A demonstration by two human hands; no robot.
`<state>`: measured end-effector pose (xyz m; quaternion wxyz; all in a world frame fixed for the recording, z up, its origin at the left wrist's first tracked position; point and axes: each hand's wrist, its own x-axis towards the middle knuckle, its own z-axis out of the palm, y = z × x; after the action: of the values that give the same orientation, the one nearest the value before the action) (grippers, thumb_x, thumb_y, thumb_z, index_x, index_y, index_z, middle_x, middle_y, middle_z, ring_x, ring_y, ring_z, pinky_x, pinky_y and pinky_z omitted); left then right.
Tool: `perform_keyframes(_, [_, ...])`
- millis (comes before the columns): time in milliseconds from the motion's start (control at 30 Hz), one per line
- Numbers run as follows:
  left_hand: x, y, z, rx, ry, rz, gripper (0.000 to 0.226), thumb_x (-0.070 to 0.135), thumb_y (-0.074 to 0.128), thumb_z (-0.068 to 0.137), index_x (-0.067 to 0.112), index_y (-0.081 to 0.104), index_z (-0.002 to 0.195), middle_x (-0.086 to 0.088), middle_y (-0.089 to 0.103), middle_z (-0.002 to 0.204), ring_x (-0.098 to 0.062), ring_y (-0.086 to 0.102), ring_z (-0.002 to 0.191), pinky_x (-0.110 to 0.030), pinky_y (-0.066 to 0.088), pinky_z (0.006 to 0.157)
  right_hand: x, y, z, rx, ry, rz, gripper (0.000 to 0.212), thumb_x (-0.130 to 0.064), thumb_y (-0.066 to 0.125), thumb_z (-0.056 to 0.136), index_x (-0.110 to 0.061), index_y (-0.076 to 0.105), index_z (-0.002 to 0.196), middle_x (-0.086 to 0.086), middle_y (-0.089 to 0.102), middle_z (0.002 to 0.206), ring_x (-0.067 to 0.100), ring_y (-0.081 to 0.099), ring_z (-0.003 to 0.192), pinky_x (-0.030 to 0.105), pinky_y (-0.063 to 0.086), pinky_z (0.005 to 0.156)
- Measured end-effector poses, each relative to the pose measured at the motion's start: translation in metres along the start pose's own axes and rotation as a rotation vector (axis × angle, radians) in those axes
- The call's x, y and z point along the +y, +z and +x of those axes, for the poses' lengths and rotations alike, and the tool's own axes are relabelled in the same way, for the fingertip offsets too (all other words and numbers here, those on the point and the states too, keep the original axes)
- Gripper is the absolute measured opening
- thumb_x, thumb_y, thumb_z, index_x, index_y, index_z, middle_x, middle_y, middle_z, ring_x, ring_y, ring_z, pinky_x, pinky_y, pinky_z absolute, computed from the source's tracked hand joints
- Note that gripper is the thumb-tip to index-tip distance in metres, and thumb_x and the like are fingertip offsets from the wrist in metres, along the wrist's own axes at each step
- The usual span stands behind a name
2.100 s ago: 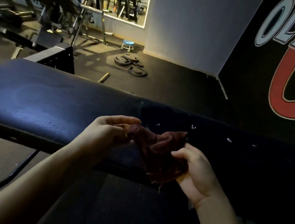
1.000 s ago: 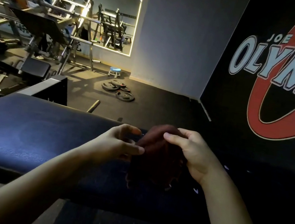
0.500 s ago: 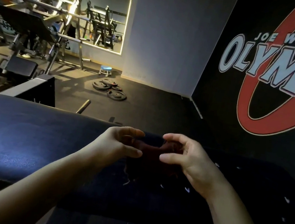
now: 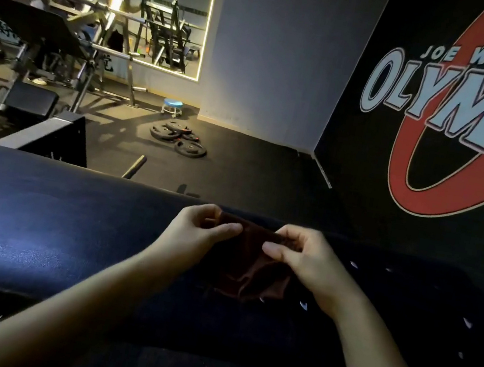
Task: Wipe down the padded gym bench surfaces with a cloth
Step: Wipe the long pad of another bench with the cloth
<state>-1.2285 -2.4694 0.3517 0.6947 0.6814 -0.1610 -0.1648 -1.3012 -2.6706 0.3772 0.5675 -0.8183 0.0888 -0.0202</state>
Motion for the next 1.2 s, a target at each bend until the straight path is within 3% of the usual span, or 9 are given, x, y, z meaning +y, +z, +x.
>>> perform_keyframes(200, [-0.039, 0.031, -0.012, 0.249, 0.126, 0.083, 0.017, 0.016, 0.084, 0.084, 0.023, 0.071, 0.093, 0.006, 0.076, 0.088, -0.009, 0.075, 0.082, -0.036, 0.064, 0.074, 0.033, 0.035, 0.015, 0.426, 0.017, -0.317, 0.009, -0.024, 0.076, 0.087, -0.022, 0.069, 0.083, -0.004, 0.072, 0.074, 0.009, 0.070, 0.071, 0.037, 0.061, 0.074])
perform_keyframes(367, [-0.057, 0.047, -0.011, 0.403, 0.472, 0.384, 0.014, 0.015, 0.079, 0.088, 0.027, 0.071, 0.089, 0.013, 0.064, 0.090, -0.006, 0.065, 0.083, -0.030, 0.058, 0.070, 0.046, 0.052, 0.005, 0.456, 0.036, -0.100, 0.016, -0.026, 0.074, 0.090, -0.014, 0.070, 0.081, 0.005, 0.072, 0.072, 0.020, 0.071, 0.070, 0.043, 0.059, 0.067])
perform_keyframes(533, [-0.071, 0.063, -0.026, 0.163, 0.584, 0.600, 0.030, 0.040, 0.061, 0.097, 0.033, 0.070, 0.125, 0.019, 0.057, 0.108, -0.004, 0.058, 0.104, -0.019, 0.050, 0.086, 0.046, 0.046, -0.008, 0.324, 0.077, 0.348, 0.028, -0.031, 0.061, 0.101, -0.010, 0.079, 0.095, 0.008, 0.078, 0.093, 0.021, 0.075, 0.092, 0.040, 0.060, 0.085])
perform_keyframes(667, [-0.078, 0.059, -0.028, 0.198, 0.496, 0.430, 0.022, 0.027, 0.064, 0.097, 0.032, 0.073, 0.117, 0.021, 0.060, 0.110, -0.006, 0.062, 0.107, -0.029, 0.056, 0.088, 0.060, 0.037, -0.014, 0.279, 0.094, 0.411, 0.018, -0.022, 0.065, 0.097, -0.009, 0.078, 0.099, 0.014, 0.077, 0.099, 0.029, 0.073, 0.099, 0.051, 0.055, 0.098])
perform_keyframes(733, [-0.084, 0.049, -0.022, 0.293, 0.391, 0.443, 0.033, 0.045, 0.072, 0.087, 0.036, 0.069, 0.118, 0.022, 0.058, 0.113, -0.005, 0.061, 0.108, -0.032, 0.058, 0.088, 0.066, 0.030, -0.011, 0.256, 0.121, 0.433, 0.018, -0.019, 0.062, 0.099, -0.010, 0.077, 0.103, 0.014, 0.077, 0.101, 0.030, 0.073, 0.101, 0.052, 0.055, 0.099])
perform_keyframes(800, [-0.090, 0.042, -0.015, 0.223, 0.212, 0.355, 0.044, 0.065, 0.074, 0.075, 0.038, 0.073, 0.109, 0.020, 0.060, 0.112, -0.004, 0.063, 0.107, -0.035, 0.058, 0.089, 0.066, 0.027, -0.006, 0.237, 0.117, 0.480, 0.017, -0.018, 0.061, 0.099, -0.012, 0.077, 0.104, 0.015, 0.077, 0.102, 0.032, 0.072, 0.102, 0.049, 0.057, 0.095])
perform_keyframes(900, [-0.102, 0.050, -0.010, 0.176, 0.104, 0.299, 0.026, 0.057, 0.079, 0.077, 0.034, 0.076, 0.089, 0.015, 0.065, 0.103, -0.005, 0.067, 0.096, -0.038, 0.060, 0.086, 0.073, 0.038, 0.007, 0.317, 0.128, 0.500, 0.015, -0.017, 0.063, 0.098, -0.018, 0.072, 0.110, 0.010, 0.075, 0.103, 0.029, 0.071, 0.102, 0.046, 0.058, 0.093])
perform_keyframes(1100, [-0.106, 0.051, -0.001, 0.217, 0.151, 0.574, 0.016, 0.046, 0.077, 0.087, 0.032, 0.073, 0.095, 0.014, 0.067, 0.097, -0.001, 0.067, 0.087, -0.030, 0.059, 0.081, 0.084, 0.029, 0.039, 0.374, -0.177, 0.031, 0.017, -0.006, 0.059, 0.097, -0.021, 0.065, 0.103, -0.003, 0.069, 0.099, 0.003, 0.064, 0.091, 0.021, 0.049, 0.083])
perform_keyframes(1200, [-0.117, 0.026, 0.003, 0.318, 0.352, 0.949, 0.019, 0.041, 0.075, 0.088, 0.026, 0.071, 0.099, 0.011, 0.062, 0.099, -0.014, 0.063, 0.089, -0.037, 0.055, 0.077, 0.090, -0.021, 0.082, 0.425, -0.269, -0.366, 0.011, -0.012, 0.057, 0.099, -0.017, 0.066, 0.102, 0.003, 0.071, 0.098, 0.021, 0.065, 0.092, 0.033, 0.050, 0.081])
